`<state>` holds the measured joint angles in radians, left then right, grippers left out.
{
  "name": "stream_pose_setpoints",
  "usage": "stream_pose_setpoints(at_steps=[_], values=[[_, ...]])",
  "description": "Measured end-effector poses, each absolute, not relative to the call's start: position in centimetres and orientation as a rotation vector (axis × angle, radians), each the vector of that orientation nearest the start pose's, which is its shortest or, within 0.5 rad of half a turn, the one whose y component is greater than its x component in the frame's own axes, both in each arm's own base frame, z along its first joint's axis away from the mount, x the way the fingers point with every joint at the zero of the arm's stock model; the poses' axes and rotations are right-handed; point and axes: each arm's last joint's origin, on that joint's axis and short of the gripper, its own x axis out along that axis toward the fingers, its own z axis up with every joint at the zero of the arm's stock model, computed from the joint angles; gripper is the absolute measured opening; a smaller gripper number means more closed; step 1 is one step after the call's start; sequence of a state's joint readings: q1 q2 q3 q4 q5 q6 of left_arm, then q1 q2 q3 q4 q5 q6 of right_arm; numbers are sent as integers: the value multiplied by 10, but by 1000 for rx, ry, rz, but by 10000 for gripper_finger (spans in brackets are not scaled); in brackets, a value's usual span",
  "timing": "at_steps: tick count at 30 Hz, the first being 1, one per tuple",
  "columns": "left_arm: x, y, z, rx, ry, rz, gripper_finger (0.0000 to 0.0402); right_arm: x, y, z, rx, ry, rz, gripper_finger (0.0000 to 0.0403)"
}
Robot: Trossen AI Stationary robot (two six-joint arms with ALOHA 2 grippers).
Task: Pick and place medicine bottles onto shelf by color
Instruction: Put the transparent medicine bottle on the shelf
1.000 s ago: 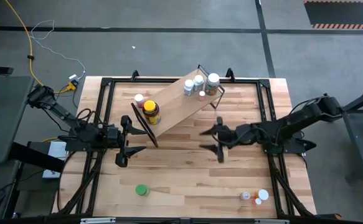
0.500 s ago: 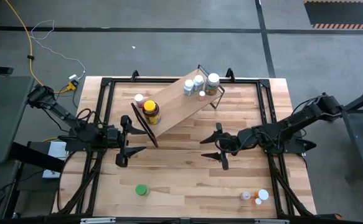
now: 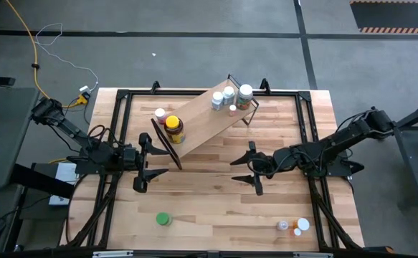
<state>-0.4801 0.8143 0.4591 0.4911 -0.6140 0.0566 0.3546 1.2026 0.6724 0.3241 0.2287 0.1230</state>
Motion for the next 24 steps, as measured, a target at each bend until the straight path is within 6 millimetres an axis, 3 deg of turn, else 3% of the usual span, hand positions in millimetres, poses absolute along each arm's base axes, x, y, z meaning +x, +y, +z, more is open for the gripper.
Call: stream_pose_setpoints(at_steps=[8,12,17,24], values=[[167,-68,279,-14,-112,137,257,247,85,258,88,205,113,232],[167,-68,279,-14,-112,137,257,243,94,256,161,241,140,232],[167,-68,279,-14,-112,137,257,227,119,247,313,453,146,232],[167,-68,279,-14,-113,137,257,199,161,256,496,789,-94,232]])
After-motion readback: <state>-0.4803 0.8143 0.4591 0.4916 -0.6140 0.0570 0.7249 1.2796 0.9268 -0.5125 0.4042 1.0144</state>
